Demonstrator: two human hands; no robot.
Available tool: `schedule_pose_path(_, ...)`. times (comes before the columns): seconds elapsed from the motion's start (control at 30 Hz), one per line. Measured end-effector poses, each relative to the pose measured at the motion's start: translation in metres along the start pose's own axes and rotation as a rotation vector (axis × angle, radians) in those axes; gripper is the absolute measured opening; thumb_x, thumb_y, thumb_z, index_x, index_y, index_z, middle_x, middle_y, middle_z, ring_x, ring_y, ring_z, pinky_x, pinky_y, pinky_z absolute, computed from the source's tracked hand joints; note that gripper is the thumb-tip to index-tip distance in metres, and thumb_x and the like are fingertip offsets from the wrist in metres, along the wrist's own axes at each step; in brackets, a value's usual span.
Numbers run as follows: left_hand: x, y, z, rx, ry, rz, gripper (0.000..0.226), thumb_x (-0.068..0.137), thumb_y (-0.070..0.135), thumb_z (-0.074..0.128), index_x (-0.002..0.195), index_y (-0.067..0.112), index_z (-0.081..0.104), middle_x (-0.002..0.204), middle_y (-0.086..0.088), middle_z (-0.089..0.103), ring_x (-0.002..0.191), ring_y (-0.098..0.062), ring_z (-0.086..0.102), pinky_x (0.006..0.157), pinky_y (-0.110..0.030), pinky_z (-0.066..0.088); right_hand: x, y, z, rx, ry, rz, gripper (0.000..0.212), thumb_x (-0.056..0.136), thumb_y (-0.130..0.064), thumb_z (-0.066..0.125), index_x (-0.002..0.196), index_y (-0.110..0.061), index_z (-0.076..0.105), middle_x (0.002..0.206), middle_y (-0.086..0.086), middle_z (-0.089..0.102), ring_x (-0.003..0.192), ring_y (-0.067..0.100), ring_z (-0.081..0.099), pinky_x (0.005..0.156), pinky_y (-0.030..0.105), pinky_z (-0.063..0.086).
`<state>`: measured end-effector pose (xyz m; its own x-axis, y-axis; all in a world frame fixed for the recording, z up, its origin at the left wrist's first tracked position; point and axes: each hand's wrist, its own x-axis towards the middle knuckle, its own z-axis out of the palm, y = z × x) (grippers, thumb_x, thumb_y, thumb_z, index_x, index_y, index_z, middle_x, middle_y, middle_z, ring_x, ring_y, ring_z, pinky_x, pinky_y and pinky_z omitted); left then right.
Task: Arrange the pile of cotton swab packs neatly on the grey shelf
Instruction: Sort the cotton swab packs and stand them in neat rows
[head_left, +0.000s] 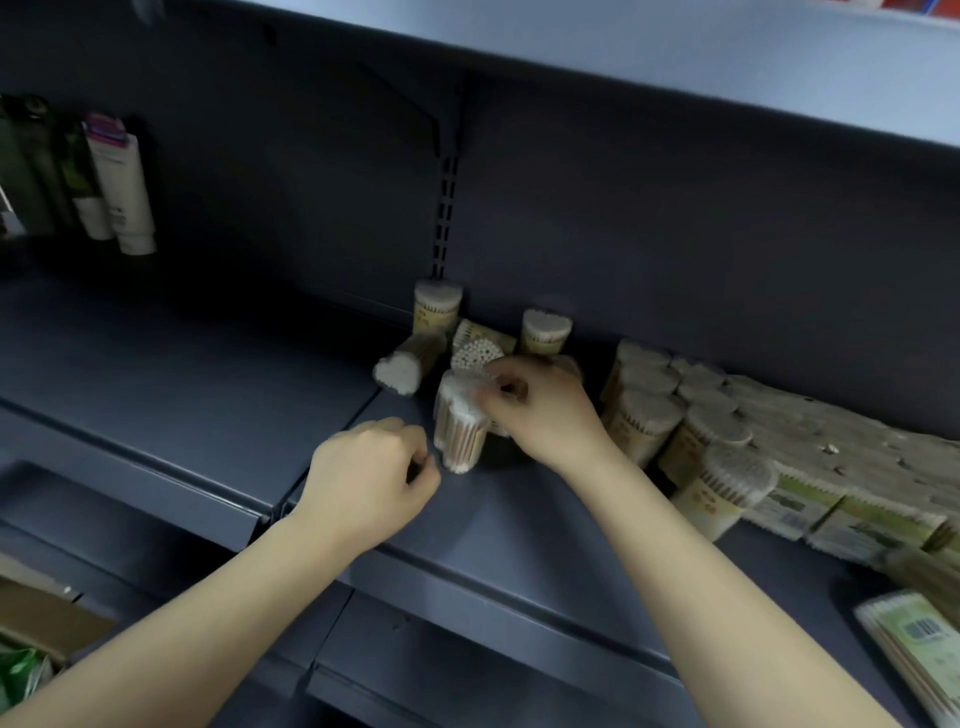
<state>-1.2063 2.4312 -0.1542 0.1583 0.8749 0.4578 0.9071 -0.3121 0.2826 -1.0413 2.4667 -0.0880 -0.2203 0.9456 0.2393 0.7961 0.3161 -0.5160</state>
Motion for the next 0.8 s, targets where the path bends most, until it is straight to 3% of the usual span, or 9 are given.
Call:
schedule_pose_path(0.1,0.0,-0.004,0.001,0.004,-0.011,-0.009,0.014,0.067,0.019,0.073,0.06,0.018,0.061,0.057,0.006,0.052,0.052,-0.018,0.052,0.047,-0.011,0.017,0.002,-0.004,0.003,-0.007,-0.055,-0.022,0.022,0.085,-0.033,0.058,0.085,-0.011,0.061,0.083,0.002,0.06,0.084,0.017,0.054,0.073,0.032,0.041)
schedule_pose_path(0.23,0.0,-0.005,0.002,0.004,-0.012,-0.041,0.012,0.069,0.018,0.072,0.062,0.016,0.063,0.061,0.003,0.054,0.058,-0.021,0.053,0.047,-0.019,0.02,0.005,-0.002,0.003,0.006,-0.075,-0.04,0.026,0.084,-0.036,0.06,0.083,-0.01,0.063,0.075,-0.003,0.057,0.077,0.015,0.053,0.068,0.032,0.039)
schedule_pose_path(0.4,-0.001,-0.006,0.002,-0.01,-0.047,-0.074,0.007,0.073,0.019,0.069,0.067,0.016,0.065,0.068,0.002,0.057,0.066,-0.022,0.055,0.053,-0.023,0.026,0.006,-0.001,0.003,0.051,-0.114,-0.059,0.023,0.079,-0.041,0.065,0.067,-0.025,0.053,0.062,-0.011,0.048,0.064,0.005,0.048,0.057,0.026,0.034)
schedule_pose_path(0.53,-0.002,-0.003,0.001,-0.023,-0.051,-0.076,0.007,0.076,0.021,0.066,0.08,0.015,0.067,0.076,0.001,0.06,0.074,-0.023,0.057,0.057,-0.025,0.03,0.005,-0.004,0.002,0.033,-0.116,-0.065,0.019,0.078,-0.036,0.065,0.073,-0.02,0.057,0.066,-0.011,0.05,0.072,0.012,0.051,0.062,0.027,0.038)
schedule_pose_path(0.6,-0.003,-0.001,0.001,-0.03,-0.053,-0.077,0.018,0.077,0.024,0.067,0.092,0.015,0.067,0.082,0.0,0.064,0.08,-0.024,0.06,0.06,-0.026,0.034,0.004,-0.005,0.001,0.012,-0.113,-0.064,0.019,0.079,-0.034,0.063,0.068,-0.021,0.053,0.066,-0.009,0.052,0.073,0.013,0.051,0.062,0.028,0.039)
schedule_pose_path(0.7,-0.003,0.007,-0.001,-0.039,-0.059,-0.067,0.036,0.077,0.031,0.068,0.109,0.015,0.064,0.092,0.0,0.065,0.088,-0.023,0.061,0.065,-0.028,0.04,0.001,-0.003,-0.004,0.01,-0.09,-0.043,0.022,0.08,-0.034,0.061,0.081,-0.012,0.062,0.082,0.002,0.065,0.083,0.019,0.06,0.072,0.034,0.048)
schedule_pose_path(0.8,-0.002,0.016,-0.002,-0.046,-0.091,-0.077,0.049,0.08,0.044,0.061,0.122,0.019,0.056,0.105,0.002,0.063,0.099,-0.019,0.058,0.075,-0.028,0.041,-0.002,0.0,-0.013,0.031,-0.053,-0.013,0.03,0.082,-0.035,0.059,0.091,-0.007,0.064,0.089,0.006,0.067,0.087,0.021,0.061,0.078,0.037,0.049)
